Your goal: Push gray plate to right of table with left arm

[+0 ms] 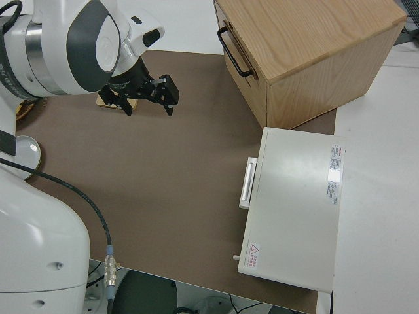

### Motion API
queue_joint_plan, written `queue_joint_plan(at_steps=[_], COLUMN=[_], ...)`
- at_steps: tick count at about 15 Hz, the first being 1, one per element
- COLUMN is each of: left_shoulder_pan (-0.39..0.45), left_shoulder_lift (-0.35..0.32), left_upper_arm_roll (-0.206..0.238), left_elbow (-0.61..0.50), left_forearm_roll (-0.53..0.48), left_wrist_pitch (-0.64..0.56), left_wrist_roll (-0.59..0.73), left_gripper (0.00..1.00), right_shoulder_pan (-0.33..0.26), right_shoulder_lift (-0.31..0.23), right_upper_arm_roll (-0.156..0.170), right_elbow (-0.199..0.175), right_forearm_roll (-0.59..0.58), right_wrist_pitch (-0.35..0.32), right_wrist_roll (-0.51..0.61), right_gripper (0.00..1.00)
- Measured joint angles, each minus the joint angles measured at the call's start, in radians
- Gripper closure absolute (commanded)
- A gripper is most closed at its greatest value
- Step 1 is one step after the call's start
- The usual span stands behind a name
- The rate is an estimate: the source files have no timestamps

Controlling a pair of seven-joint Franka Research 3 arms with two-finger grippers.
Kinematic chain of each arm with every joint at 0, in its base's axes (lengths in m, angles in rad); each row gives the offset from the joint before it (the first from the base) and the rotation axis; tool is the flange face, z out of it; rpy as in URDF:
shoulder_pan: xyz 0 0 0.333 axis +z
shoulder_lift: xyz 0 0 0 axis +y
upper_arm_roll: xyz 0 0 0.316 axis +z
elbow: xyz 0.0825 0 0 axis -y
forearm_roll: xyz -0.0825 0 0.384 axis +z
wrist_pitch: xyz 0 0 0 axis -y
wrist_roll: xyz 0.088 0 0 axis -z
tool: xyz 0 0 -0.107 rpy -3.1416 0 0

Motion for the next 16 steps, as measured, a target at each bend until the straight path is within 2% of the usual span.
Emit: queue_joint_plan(at_steps=[16], left_shoulder_pan=[-0.010], left_shoulder_lift=[-0.012], left_upper_arm_roll=[0.006], left_elbow=[-0.024], left_forearm_roll=[0.000], left_wrist_pitch=[-0.009], left_wrist_roll=[-0.001], left_gripper=[0.01], right_shoulder_pan=[0.000], right_shoulder_lift=[0.000], right_upper_arm_roll=[0.000], right_elbow=[0.000], right_forearm_roll=[0.000], right_wrist_pitch=[0.000], right_wrist_roll=[0.000], right_gripper=[0.017])
